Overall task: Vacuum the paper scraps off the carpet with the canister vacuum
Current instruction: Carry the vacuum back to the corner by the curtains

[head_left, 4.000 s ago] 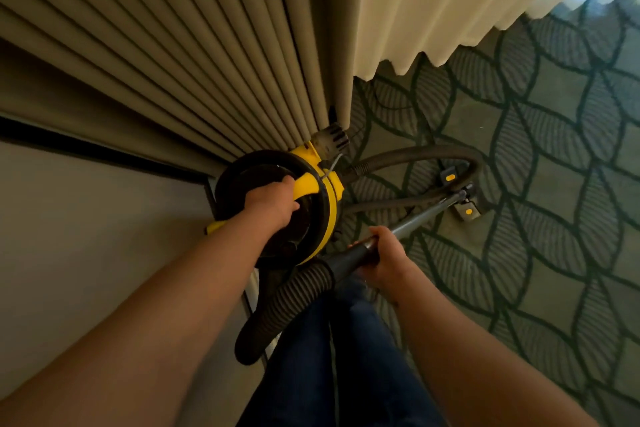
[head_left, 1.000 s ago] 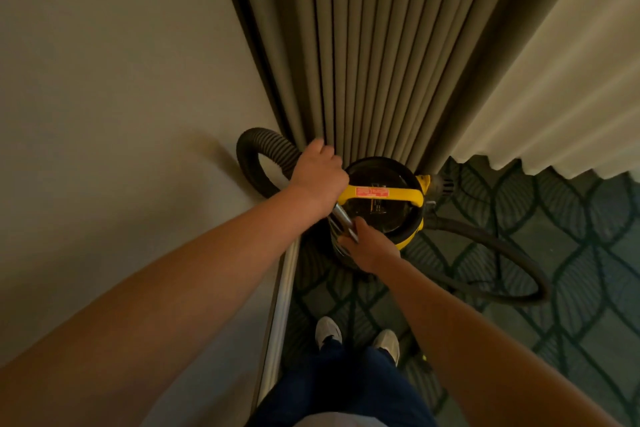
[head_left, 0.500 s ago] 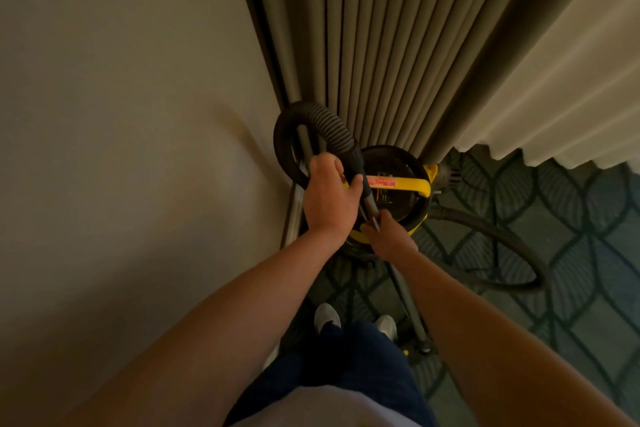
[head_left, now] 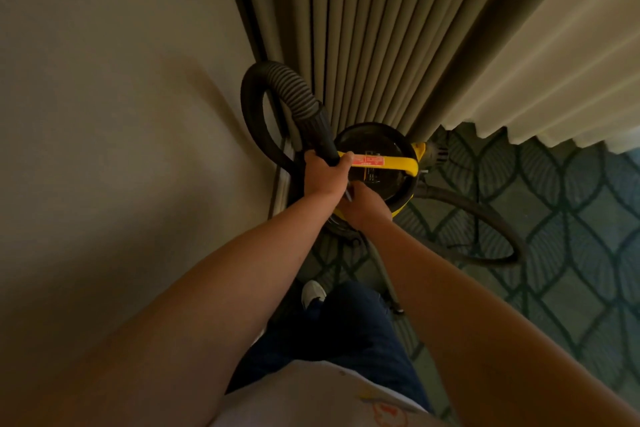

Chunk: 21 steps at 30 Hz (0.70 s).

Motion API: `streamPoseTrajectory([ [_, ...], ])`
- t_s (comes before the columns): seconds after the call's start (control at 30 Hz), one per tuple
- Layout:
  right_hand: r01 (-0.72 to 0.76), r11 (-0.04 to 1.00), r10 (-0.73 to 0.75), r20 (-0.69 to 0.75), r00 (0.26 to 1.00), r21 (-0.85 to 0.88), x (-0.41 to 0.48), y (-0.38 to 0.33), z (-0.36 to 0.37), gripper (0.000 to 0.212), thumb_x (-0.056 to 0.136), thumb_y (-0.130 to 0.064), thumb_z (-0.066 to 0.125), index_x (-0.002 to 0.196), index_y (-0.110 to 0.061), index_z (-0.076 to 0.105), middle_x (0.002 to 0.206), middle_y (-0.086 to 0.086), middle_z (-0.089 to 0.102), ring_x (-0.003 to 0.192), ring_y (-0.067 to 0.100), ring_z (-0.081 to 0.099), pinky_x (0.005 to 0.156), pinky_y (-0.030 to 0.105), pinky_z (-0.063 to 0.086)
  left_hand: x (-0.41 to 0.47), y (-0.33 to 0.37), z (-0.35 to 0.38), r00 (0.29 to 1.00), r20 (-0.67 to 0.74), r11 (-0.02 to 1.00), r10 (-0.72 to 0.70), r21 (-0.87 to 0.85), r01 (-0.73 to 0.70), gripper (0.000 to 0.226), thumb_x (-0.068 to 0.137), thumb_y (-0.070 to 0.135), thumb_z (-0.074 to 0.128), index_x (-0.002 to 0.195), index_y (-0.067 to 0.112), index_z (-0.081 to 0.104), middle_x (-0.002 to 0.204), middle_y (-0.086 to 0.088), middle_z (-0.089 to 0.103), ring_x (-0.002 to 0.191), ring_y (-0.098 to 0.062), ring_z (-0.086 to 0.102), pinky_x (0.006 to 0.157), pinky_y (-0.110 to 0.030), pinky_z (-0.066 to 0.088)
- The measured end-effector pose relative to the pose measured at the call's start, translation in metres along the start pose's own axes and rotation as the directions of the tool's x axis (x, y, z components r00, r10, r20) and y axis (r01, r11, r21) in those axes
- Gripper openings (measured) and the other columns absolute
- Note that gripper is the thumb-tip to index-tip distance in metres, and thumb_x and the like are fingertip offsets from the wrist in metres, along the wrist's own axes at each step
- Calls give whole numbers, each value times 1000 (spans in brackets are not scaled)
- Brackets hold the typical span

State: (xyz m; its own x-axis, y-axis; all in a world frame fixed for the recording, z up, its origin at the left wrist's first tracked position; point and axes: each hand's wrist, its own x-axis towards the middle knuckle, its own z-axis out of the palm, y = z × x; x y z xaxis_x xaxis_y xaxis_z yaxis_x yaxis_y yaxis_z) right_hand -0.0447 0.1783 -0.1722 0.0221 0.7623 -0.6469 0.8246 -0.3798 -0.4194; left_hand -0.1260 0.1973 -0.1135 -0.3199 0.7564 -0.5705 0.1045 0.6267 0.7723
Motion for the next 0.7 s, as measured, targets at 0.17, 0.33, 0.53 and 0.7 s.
streamPoseTrajectory([
  [0.17, 29, 999, -30, 74, 997, 20, 5, -9, -6, 45, 95, -44, 54, 128, -14, 51, 115, 7, 64, 104, 26, 62, 85, 40, 54, 8, -1, -4, 1000, 21, 999, -13, -34, 14, 66, 92, 24, 64, 148, 14, 30, 146, -8, 45, 134, -28, 43, 104, -35, 39],
  [0.33, 83, 995, -90, 149, 985, 53, 22, -3, -37, 59, 85, -39, 56, 139, -14, 49, 119, 11, 65, 111, 29, 60, 99, 42, 48, 23, 0, -6, 994, -86, 995, -66, -74, 60, 60, 93, 19, 63, 143, 3, 33, 141, -16, 48, 129, -32, 47, 98, -31, 40],
  [0.53, 181, 968, -165, 104, 981, -172, 58, 2, -71, 60, 94, -27, 56, 149, -20, 34, 139, 15, 55, 119, 35, 57, 92, 43, 52, 29, -14, 11, 990, -104, 989, -100, -122, 87, 60, 95, 15, 59, 145, 4, 26, 143, -15, 46, 130, -31, 46, 104, -35, 39],
  [0.7, 281, 915, -204, 268, 942, -290, 98, 15, -84, 79, 93, -31, 59, 157, -14, 15, 160, 13, 23, 147, 33, 23, 114, 49, 31, 33, -12, 26, 954, -274, 991, -124, -86, 104, 49, 94, 17, 58, 136, 5, 35, 111, -8, 54, 108, -28, 57, 83, -32, 44],
])
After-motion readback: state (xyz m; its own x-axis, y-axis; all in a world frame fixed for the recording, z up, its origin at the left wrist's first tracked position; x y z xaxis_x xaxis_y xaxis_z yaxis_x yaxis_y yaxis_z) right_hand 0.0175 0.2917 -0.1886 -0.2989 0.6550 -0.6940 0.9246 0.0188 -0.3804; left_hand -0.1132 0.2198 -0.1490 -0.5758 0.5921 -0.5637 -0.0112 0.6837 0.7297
